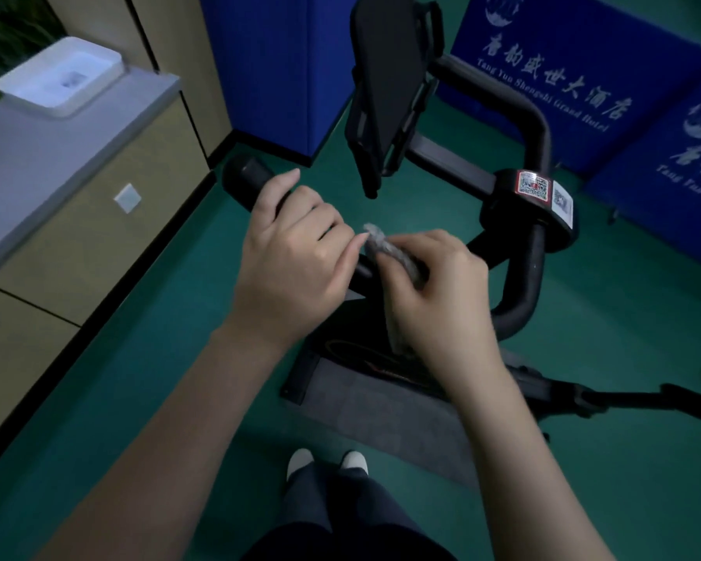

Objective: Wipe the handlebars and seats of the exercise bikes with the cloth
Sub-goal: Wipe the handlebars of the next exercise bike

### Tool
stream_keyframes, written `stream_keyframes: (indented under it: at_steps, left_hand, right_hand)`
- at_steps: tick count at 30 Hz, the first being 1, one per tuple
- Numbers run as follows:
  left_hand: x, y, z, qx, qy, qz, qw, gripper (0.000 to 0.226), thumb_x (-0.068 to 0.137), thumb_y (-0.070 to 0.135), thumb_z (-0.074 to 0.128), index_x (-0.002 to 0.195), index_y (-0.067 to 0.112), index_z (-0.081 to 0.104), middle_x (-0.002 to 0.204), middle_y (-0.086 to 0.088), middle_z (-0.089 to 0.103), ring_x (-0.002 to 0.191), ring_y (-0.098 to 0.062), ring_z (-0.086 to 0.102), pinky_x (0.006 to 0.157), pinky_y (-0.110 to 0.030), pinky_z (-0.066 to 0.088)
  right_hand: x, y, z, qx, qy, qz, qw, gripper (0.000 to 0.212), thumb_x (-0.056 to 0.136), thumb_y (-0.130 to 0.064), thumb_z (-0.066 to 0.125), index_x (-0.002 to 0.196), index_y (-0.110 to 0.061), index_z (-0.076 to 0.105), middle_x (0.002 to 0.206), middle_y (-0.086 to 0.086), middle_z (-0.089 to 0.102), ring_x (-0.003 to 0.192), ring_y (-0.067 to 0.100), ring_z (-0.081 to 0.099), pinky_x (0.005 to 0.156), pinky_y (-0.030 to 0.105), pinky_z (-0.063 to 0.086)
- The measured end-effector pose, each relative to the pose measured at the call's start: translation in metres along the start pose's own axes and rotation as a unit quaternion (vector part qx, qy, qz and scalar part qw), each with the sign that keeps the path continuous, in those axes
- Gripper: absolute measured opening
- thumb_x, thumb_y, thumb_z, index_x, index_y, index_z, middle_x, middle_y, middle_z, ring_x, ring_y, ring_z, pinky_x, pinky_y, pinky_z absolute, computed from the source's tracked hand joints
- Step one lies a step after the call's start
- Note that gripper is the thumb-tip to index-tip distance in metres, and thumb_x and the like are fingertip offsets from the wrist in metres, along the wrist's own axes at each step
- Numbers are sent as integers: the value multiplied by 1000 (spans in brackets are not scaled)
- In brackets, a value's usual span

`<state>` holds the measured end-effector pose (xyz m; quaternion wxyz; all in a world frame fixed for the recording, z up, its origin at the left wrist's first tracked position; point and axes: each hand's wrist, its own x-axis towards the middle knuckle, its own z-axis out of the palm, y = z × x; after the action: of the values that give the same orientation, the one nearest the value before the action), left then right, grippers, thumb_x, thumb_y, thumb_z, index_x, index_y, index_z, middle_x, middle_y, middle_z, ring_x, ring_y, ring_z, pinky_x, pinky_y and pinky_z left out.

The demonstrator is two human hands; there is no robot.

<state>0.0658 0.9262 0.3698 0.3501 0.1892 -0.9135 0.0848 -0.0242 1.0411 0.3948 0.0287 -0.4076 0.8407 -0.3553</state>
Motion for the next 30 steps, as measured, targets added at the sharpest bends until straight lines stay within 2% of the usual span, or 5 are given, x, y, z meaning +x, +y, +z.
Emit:
stream_keyframes:
  at_steps: [5, 14, 19, 24, 30]
  left_hand:
    - [-2, 1, -2, 15, -6, -1, 1000, 32, 96, 21, 48, 73, 11, 68, 76, -1, 67, 86, -25, 61, 108, -35, 25]
    - [-1, 2, -3, 24, -12, -6, 1000, 31, 96, 21, 48, 74, 11, 68, 77, -1, 67, 86, -25, 62, 108, -36, 28]
    - [0, 6, -3, 31, -13, -24, 999, 30, 95, 21, 50, 73, 11, 68, 75, -1, 67, 86, -25, 61, 108, -37, 28]
    - [1, 10, -4, 17, -18, -39, 999, 31, 95, 21, 50, 73, 10, 68, 75, -1, 66, 84, -25, 60, 111, -36, 22]
    - [-2, 22, -2, -27, -29, -36, 999, 24, 94, 20, 52, 80, 11, 70, 81, 0, 66, 85, -22, 61, 114, -39, 24]
  right_hand:
    - [24, 19, -24, 63, -166, 29, 984, 10, 89, -25, 62, 83, -29, 70, 72, -11, 68, 72, 0, 60, 60, 7, 41]
    - [65, 28, -14, 145, -364, 84, 916, 15, 95, -17, 57, 94, -7, 68, 85, 7, 66, 78, 15, 59, 79, 35, 49]
    - [71, 40, -17, 138, -404, 99, 899, 17, 95, -19, 56, 94, -8, 69, 91, 10, 72, 81, 16, 64, 82, 35, 51]
    - [77, 32, -10, 179, -437, 125, 873, 18, 96, -17, 54, 93, -7, 67, 79, 3, 67, 67, 10, 62, 63, 21, 51]
    - [76, 46, -18, 161, -450, 118, 871, 26, 97, -17, 53, 103, 6, 64, 97, 15, 66, 87, 22, 59, 90, 42, 48]
